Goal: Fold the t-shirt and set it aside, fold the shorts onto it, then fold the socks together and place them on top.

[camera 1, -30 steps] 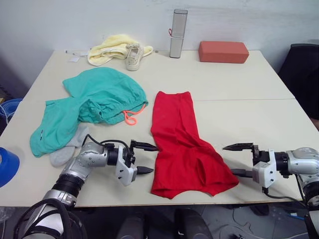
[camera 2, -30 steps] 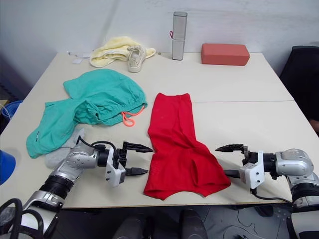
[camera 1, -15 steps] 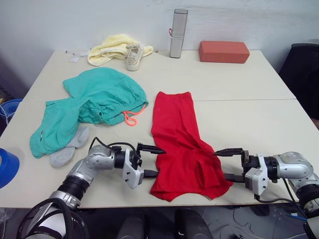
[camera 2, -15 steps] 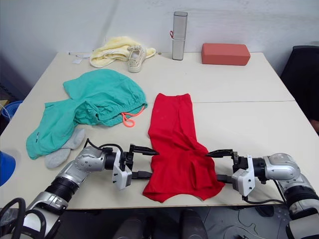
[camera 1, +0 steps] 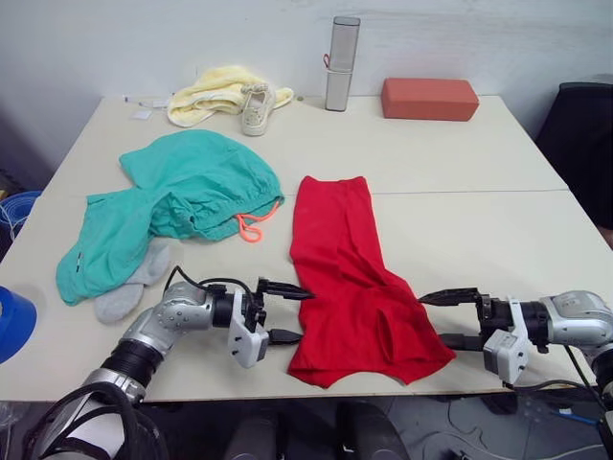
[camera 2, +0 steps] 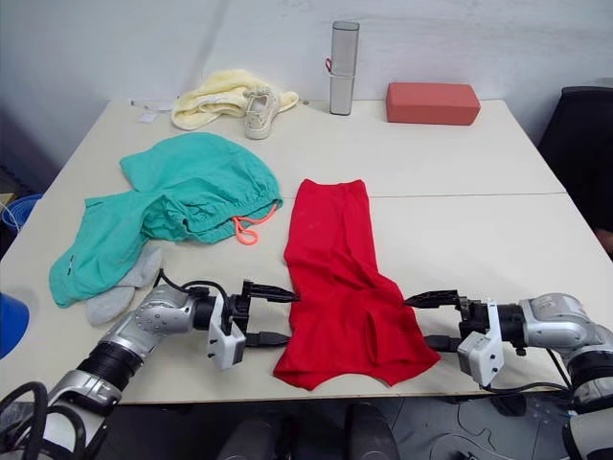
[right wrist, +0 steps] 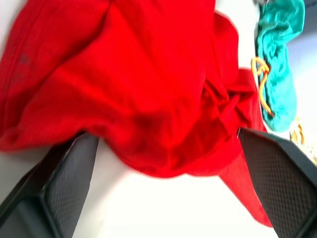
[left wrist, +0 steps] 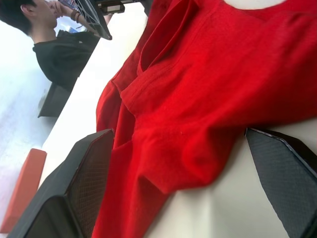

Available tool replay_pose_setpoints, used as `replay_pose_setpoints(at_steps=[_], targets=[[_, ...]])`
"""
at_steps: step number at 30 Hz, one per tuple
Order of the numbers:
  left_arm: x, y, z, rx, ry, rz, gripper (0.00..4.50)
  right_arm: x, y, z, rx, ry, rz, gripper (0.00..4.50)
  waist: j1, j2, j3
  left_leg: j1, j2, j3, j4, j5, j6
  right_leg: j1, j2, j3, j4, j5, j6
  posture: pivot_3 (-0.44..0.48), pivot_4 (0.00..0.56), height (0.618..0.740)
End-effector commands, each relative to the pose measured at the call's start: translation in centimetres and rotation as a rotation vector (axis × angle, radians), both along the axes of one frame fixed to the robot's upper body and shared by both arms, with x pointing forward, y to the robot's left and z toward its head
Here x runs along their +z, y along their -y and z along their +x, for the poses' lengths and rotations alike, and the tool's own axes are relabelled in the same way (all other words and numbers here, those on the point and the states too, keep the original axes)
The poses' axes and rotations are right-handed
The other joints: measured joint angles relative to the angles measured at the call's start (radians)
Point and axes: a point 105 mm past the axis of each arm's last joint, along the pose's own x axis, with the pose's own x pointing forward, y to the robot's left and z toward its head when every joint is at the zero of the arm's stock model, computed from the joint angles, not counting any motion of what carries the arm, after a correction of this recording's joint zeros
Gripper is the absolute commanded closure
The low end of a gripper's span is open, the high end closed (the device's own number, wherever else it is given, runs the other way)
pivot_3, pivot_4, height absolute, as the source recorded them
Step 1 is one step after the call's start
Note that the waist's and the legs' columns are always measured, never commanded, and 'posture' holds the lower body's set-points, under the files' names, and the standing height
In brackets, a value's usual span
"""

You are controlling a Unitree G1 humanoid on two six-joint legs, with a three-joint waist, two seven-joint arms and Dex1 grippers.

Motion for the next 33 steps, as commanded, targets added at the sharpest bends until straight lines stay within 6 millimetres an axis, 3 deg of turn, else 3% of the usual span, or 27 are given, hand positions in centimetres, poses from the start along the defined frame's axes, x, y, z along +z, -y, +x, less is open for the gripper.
replay_pose_setpoints(at_steps=[1,5,7,12,15,26,28,33], targets=[[-1.7,-0.6,-0.2,-0.001,-0.013,0.071,0.06,-2.7,-0.6,-0.6,0.021,-0.089,-0.064,0.00,-0.001,-0.004,-0.003,0.001,0.000,0.000,0.000,0.000,0.000,0.001,0.000,0.000,0.000,0.000,0.000,0.000,0.150,0.740],[-2.2,0.6,-0.7,-0.037,-0.041,0.067,0.06,-3.2,-3.0,-0.5,0.091,-0.075,-0.017,0.00,-0.005,-0.011,-0.007,0.006,0.000,0.000,-0.003,-0.003,-0.003,0.005,0.000,0.000,0.000,0.000,0.000,0.000,0.150,0.740],[-2.4,1.3,-0.9,-0.053,-0.054,0.059,0.06,-3.4,-3.8,-0.7,0.118,-0.078,-0.001,0.00,-0.004,-0.012,-0.008,0.017,0.000,0.000,-0.009,-0.005,-0.001,0.014,0.000,0.000,-0.004,-0.001,-0.002,0.000,0.150,0.740],[-2.5,2.9,-0.8,-0.076,-0.091,0.049,0.06,-4.0,-5.1,-1.3,0.168,-0.104,0.023,0.00,-0.001,-0.011,-0.008,0.017,0.001,0.000,-0.011,-0.003,-0.005,0.013,0.000,0.000,-0.003,-0.002,-0.004,0.000,0.150,0.740],[-2.8,3.0,-0.8,-0.075,-0.120,0.059,0.66,-3.9,-5.3,-1.6,0.183,-0.109,0.036,0.64,-0.001,-0.011,-0.008,0.017,0.001,0.000,-0.011,-0.002,-0.005,0.012,0.000,-0.001,-0.003,-0.002,-0.004,0.000,0.150,0.740],[-3.3,1.1,-2.3,-0.075,-0.202,0.102,4.11,-3.1,-4.8,-1.9,0.179,-0.113,0.061,4.50,-0.003,0.004,0.001,0.015,0.001,0.000,-0.012,0.000,-0.002,0.010,0.000,-0.001,-0.003,-0.004,-0.006,0.000,0.150,0.740],[-3.0,0.8,-2.5,-0.075,-0.217,0.100,4.44,-2.8,-4.9,-2.3,0.183,-0.117,0.076,4.50,-0.003,0.006,0.002,0.015,0.001,0.000,-0.012,0.000,-0.002,0.010,0.000,-0.001,-0.003,-0.004,-0.006,0.000,0.150,0.740],[-2.4,-0.3,-3.2,-0.074,-0.242,0.114,4.44,-1.9,-4.8,-3.2,0.180,-0.138,0.107,4.50,-0.003,0.009,0.004,0.015,0.002,0.000,-0.012,0.000,-0.002,0.009,0.001,-0.001,-0.002,-0.005,-0.007,0.000,0.150,0.740]])
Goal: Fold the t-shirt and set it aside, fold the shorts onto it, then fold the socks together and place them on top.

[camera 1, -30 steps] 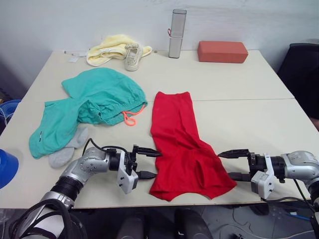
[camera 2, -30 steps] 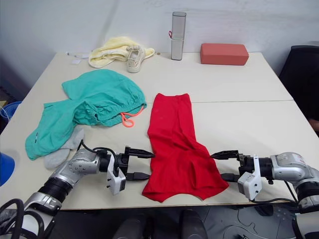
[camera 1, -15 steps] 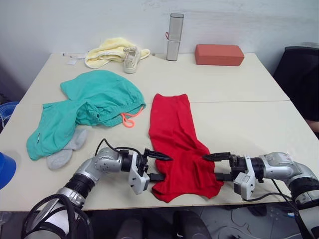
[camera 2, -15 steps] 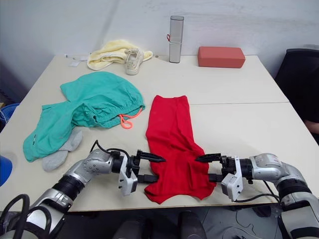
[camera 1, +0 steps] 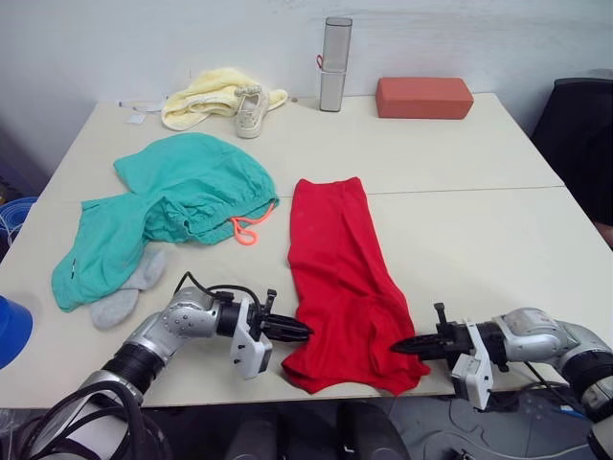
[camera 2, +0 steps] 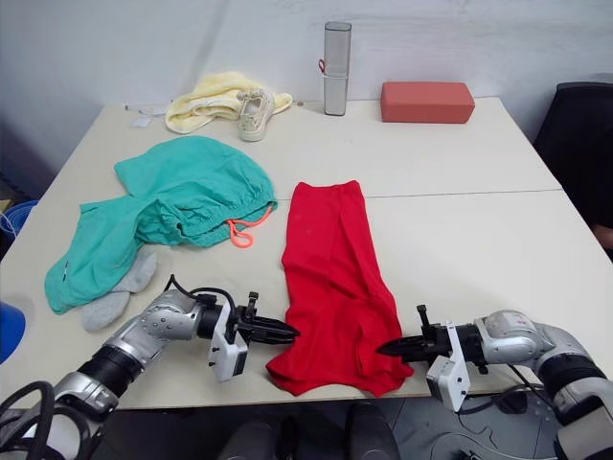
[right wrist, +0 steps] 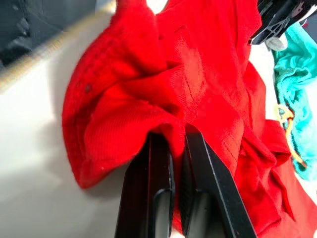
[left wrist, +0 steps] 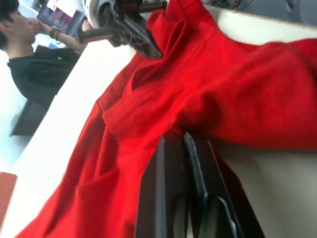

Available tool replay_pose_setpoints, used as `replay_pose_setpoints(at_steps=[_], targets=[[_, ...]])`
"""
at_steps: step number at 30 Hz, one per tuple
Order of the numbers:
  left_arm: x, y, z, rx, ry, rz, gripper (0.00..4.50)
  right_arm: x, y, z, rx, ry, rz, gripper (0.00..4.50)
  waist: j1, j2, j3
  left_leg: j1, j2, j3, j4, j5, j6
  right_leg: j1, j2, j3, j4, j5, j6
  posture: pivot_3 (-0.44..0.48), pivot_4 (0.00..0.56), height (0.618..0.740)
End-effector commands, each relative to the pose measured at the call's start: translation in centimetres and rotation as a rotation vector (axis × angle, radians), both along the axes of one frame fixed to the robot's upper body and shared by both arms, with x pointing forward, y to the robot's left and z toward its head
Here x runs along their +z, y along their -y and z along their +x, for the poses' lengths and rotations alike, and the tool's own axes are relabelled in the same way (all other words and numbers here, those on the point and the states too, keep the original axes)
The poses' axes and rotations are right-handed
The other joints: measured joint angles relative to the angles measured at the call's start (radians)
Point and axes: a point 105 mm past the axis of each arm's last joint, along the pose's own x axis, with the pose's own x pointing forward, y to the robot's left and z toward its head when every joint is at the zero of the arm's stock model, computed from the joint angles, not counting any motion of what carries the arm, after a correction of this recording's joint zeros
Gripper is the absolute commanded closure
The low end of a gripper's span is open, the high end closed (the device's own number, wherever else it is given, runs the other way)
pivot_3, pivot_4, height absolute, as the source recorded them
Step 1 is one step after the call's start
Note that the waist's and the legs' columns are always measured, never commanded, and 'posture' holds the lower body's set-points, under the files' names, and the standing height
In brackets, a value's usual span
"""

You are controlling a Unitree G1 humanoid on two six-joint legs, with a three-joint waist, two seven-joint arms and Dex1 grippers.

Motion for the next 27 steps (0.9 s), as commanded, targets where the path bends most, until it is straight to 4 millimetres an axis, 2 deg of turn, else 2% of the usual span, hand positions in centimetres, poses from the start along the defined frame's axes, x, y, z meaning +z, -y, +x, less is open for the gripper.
replay_pose_setpoints(at_steps=[1,5,11,14,17,22,27], targets=[[-1.3,-1.6,-1.5,-0.012,-0.078,0.082,4.44,1.2,0.1,-0.8,0.005,-0.005,0.037,4.50,0.000,0.001,0.001,-0.001,0.000,0.000,0.000,0.000,0.000,-0.001,0.000,0.000,0.000,0.000,0.000,0.000,0.150,0.740],[-1.5,-3.1,-2.3,0.006,-0.113,0.109,4.44,1.5,0.2,-1.8,-0.004,-0.050,0.042,4.50,0.000,0.003,0.002,-0.002,0.001,0.000,0.000,0.000,0.001,-0.002,0.000,0.000,0.001,-0.001,-0.001,0.000,0.150,0.740],[-1.6,-3.8,-3.1,0.031,-0.135,0.103,4.44,1.7,0.2,-2.9,-0.022,-0.096,0.053,4.50,0.002,0.004,0.003,-0.002,0.001,0.000,0.000,-0.003,0.005,-0.003,0.000,0.000,0.001,-0.002,-0.003,0.000,0.150,0.740],[-1.3,-4.1,-2.7,0.081,-0.133,0.074,4.44,1.7,0.2,-2.8,-0.043,-0.107,0.056,4.50,0.002,0.004,0.003,-0.003,0.001,0.000,0.000,-0.003,0.005,-0.003,0.000,0.000,0.001,-0.002,-0.004,0.000,0.150,0.740],[-0.8,-5.2,-2.2,0.130,-0.115,0.062,4.44,1.9,0.2,-2.9,-0.052,-0.110,0.058,4.50,0.002,0.004,0.003,-0.007,0.001,0.000,0.000,-0.002,0.005,-0.008,0.000,0.000,0.001,-0.002,-0.004,0.000,0.150,0.740],[-0.8,-6.7,-3.3,0.135,-0.123,0.076,4.44,1.7,0.4,-4.0,-0.049,-0.149,0.049,4.50,0.003,0.004,0.003,-0.015,0.001,0.000,0.001,0.000,0.002,-0.016,0.000,0.000,0.005,-0.002,-0.004,0.000,0.150,0.740],[-1.3,-6.4,-3.9,0.121,-0.135,0.080,4.44,1.6,0.0,-4.2,-0.053,-0.159,0.058,4.50,0.003,0.004,0.003,-0.015,0.001,0.000,0.002,-0.001,0.004,-0.016,0.000,-0.001,0.004,-0.002,-0.004,0.000,0.150,0.740]])
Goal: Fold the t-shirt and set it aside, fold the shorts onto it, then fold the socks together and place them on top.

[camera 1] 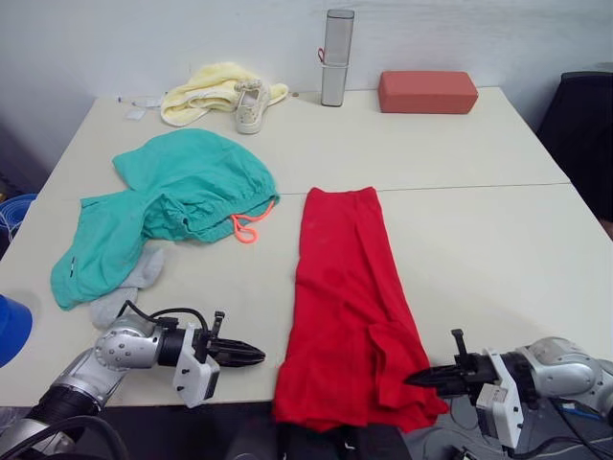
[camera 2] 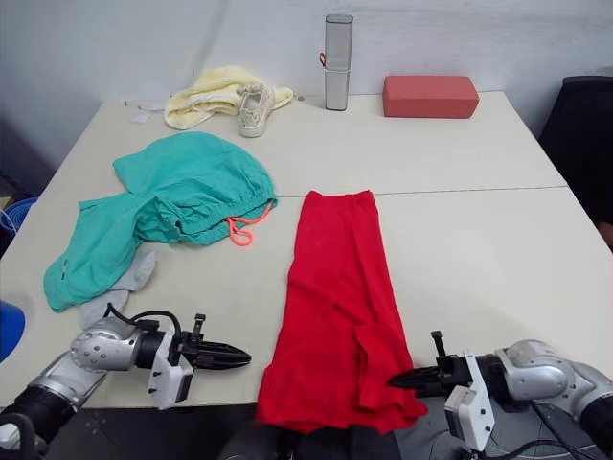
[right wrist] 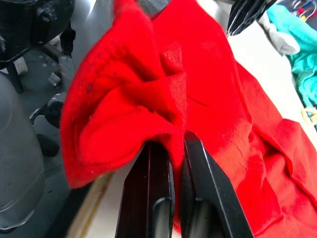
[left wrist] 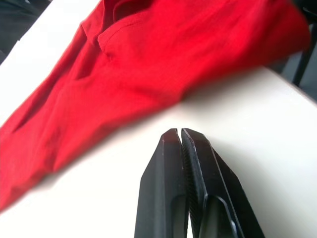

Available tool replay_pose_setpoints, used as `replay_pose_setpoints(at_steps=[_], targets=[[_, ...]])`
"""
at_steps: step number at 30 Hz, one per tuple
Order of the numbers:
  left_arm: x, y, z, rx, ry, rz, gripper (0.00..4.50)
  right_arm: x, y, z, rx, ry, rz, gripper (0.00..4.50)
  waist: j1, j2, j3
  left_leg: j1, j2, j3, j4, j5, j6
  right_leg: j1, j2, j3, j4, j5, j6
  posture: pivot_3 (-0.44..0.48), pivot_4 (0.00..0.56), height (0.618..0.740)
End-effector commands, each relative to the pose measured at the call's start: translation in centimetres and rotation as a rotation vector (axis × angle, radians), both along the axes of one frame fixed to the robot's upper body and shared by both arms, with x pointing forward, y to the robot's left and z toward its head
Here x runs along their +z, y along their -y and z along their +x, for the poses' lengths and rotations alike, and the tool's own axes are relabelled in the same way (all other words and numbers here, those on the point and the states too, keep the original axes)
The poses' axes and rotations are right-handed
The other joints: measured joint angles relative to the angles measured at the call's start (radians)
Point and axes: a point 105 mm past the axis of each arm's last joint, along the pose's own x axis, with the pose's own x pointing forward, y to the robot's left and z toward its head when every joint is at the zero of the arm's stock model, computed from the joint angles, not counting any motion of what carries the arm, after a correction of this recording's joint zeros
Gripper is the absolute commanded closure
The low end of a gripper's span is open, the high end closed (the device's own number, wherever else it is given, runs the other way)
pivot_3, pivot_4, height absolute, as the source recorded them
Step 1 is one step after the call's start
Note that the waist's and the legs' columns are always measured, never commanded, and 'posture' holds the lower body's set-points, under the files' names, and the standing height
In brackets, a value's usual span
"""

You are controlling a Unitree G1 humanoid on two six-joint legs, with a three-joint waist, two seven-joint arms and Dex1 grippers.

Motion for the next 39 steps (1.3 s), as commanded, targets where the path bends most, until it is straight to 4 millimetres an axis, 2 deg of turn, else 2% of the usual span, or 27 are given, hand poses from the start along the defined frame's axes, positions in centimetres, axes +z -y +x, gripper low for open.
replay_pose_setpoints(at_steps=[1,7,10,17,26,34,39], targets=[[-0.4,0.5,-0.8,-0.026,-0.009,-0.006,4.44,0.9,-0.5,0.3,-0.001,0.030,0.032,4.50,0.000,0.000,0.000,0.000,0.000,0.000,0.000,0.000,0.000,0.000,0.000,0.000,0.000,0.000,0.000,0.000,0.150,0.740],[-0.2,1.0,-1.0,-0.018,-0.031,-0.046,4.44,1.0,-0.9,0.7,-0.014,0.034,0.045,4.50,0.001,0.000,0.000,0.000,0.000,0.000,-0.001,0.000,0.000,0.000,0.000,0.000,0.000,0.000,0.000,0.000,0.150,0.740],[0.6,0.9,-0.4,0.035,-0.058,-0.091,3.83,1.1,-0.9,0.6,-0.019,0.030,0.041,4.50,0.001,-0.001,0.001,0.000,0.000,0.000,0.000,0.000,0.000,0.000,0.000,0.000,-0.001,0.000,0.000,0.000,0.150,0.740],[-0.6,1.0,-1.1,-0.082,0.060,0.037,1.62,1.2,-0.7,0.3,-0.021,0.014,0.032,4.50,0.003,-0.003,0.002,-0.001,0.000,0.000,0.000,0.000,0.000,0.000,0.000,0.000,-0.001,0.000,0.000,0.000,0.150,0.740],[-0.7,4.2,-0.2,-0.137,0.136,-0.003,1.62,1.3,-0.6,0.6,-0.034,0.014,0.032,4.50,0.029,-0.002,0.002,-0.001,0.000,0.000,0.002,0.000,0.002,0.002,-0.001,0.000,-0.002,0.002,0.003,0.000,0.150,0.740],[-1.3,6.3,-0.5,-0.231,0.145,-0.011,1.62,1.4,-0.9,1.1,-0.044,0.022,0.037,4.50,0.030,-0.002,0.002,-0.001,0.000,0.001,0.002,0.001,0.002,0.002,-0.001,0.000,-0.003,0.003,0.004,0.000,0.150,0.740],[-1.5,8.0,0.2,-0.262,0.168,-0.030,1.62,1.4,-1.3,1.5,-0.049,0.024,0.045,4.50,0.031,-0.002,0.002,-0.002,-0.001,0.001,0.002,0.001,0.002,0.002,-0.001,-0.001,-0.003,0.003,0.005,0.000,0.150,0.740]])
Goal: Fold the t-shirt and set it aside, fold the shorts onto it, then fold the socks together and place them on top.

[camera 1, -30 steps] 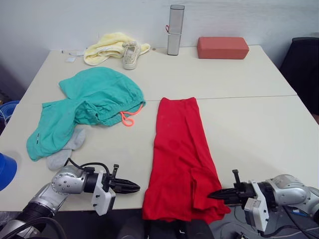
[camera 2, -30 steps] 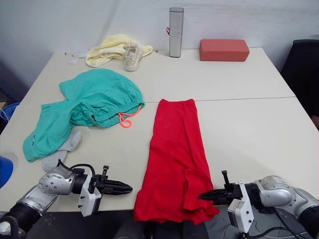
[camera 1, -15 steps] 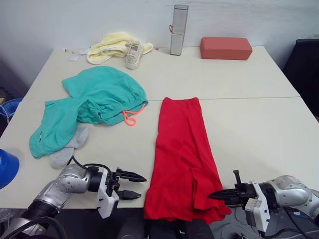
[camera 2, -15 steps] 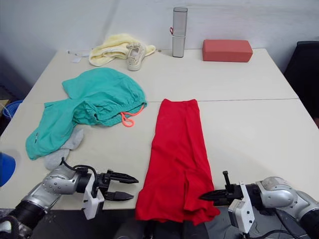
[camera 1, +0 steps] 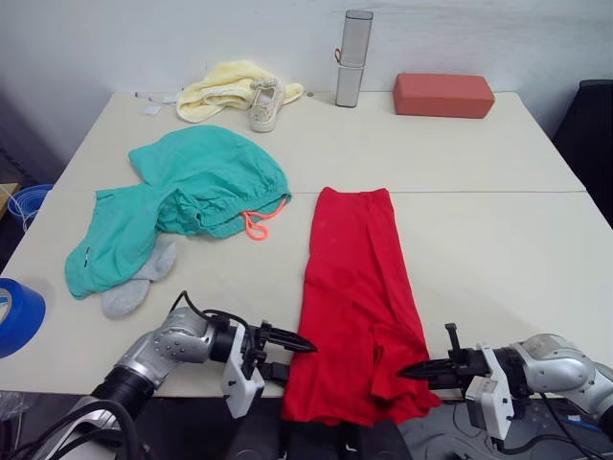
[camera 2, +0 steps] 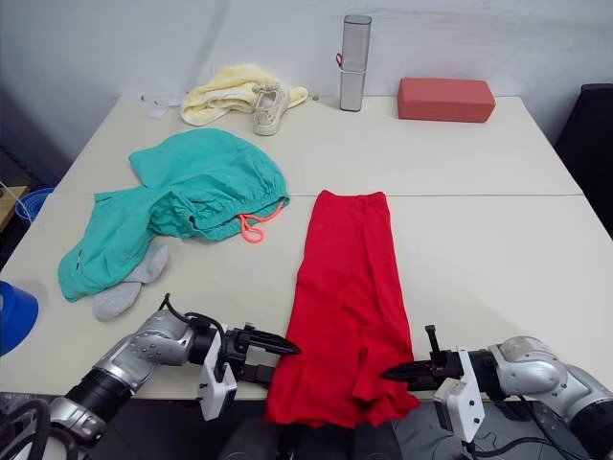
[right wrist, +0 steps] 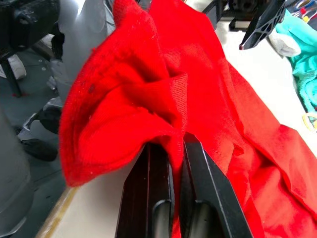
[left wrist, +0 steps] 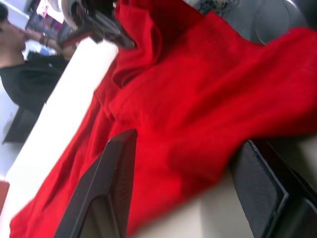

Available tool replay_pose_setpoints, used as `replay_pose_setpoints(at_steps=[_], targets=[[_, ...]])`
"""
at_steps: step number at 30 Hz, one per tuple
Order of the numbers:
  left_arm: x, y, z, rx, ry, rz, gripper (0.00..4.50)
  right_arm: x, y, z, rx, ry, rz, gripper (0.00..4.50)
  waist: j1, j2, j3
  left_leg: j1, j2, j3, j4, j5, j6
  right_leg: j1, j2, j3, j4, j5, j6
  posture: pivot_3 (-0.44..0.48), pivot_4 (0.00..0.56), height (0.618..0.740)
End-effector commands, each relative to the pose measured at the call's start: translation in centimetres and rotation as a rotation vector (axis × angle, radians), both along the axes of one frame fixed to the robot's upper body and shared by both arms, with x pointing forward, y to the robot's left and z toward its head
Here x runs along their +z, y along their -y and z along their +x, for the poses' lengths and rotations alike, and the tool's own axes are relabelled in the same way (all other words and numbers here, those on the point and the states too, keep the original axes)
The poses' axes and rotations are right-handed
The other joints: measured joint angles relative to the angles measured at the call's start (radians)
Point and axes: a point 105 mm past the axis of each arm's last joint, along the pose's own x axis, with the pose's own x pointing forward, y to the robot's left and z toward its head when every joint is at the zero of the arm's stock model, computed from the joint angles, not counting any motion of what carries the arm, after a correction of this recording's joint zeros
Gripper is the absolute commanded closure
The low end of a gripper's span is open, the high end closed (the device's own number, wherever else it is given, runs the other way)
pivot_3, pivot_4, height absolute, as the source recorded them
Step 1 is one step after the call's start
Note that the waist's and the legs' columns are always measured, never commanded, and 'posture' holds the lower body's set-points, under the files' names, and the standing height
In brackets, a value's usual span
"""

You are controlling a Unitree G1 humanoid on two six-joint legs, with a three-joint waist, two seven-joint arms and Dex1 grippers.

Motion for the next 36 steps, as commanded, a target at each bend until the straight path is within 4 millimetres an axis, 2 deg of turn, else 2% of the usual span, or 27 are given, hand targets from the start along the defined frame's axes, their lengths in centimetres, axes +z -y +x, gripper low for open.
replay_pose_setpoints(at_steps=[1,3,6,13,14,26,32,36], targets=[[-1.6,0.6,0.1,-0.020,-0.018,0.059,1.62,1.0,-0.5,0.6,-0.004,0.034,0.039,4.50,0.002,0.000,0.000,0.000,0.000,0.000,0.000,0.000,0.000,0.000,0.000,0.000,0.000,0.000,0.000,0.000,0.150,0.740],[-2.1,0.6,0.1,-0.028,-0.034,0.082,1.62,1.1,-0.6,0.7,-0.006,0.036,0.043,4.50,0.003,0.000,0.000,0.000,0.000,0.000,0.001,0.000,0.000,0.000,0.000,0.000,0.000,0.001,0.001,0.000,0.150,0.740],[-2.3,0.3,-0.5,-0.047,-0.052,0.088,2.24,1.1,-0.6,0.7,-0.009,0.036,0.045,4.50,0.003,0.000,0.000,0.000,0.000,0.000,0.001,0.000,0.001,0.001,0.000,0.000,0.000,0.001,0.002,0.000,0.150,0.740],[-2.9,-0.2,-0.9,-0.024,-0.092,0.105,4.32,1.1,-0.6,0.6,-0.011,0.038,0.050,4.50,-0.005,0.005,-0.003,0.001,0.000,0.000,-0.001,0.001,0.000,0.001,0.000,0.000,0.000,0.001,0.002,0.000,0.150,0.740],[-2.9,-0.4,-1.1,-0.022,-0.103,0.109,4.46,1.1,-0.6,0.5,-0.010,0.038,0.051,4.50,-0.007,0.006,-0.004,0.001,0.000,0.000,-0.001,0.001,0.000,0.001,0.000,0.000,0.000,0.001,0.002,0.000,0.150,0.740],[-2.2,-3.2,-2.9,0.011,-0.183,0.143,4.46,1.3,-0.3,-0.8,0.013,0.024,0.045,4.50,-0.033,0.007,-0.004,0.002,0.001,0.000,-0.003,0.001,-0.003,0.000,0.001,-0.001,0.002,-0.001,-0.001,0.000,0.150,0.740],[-1.5,-3.3,-2.6,0.044,-0.193,0.109,4.46,1.7,-0.5,-0.7,0.010,0.018,0.063,4.50,-0.032,0.007,-0.004,0.002,0.001,-0.001,-0.003,0.001,-0.002,-0.001,0.001,-0.001,0.002,-0.001,-0.002,0.000,0.150,0.740],[-0.6,-3.3,-2.2,0.095,-0.283,0.062,4.46,2.4,-0.7,-0.5,-0.014,-0.024,0.106,4.50,-0.030,0.006,-0.004,0.002,0.001,-0.001,-0.003,0.001,-0.003,-0.001,0.001,-0.001,0.002,-0.001,-0.002,0.000,0.150,0.740]])
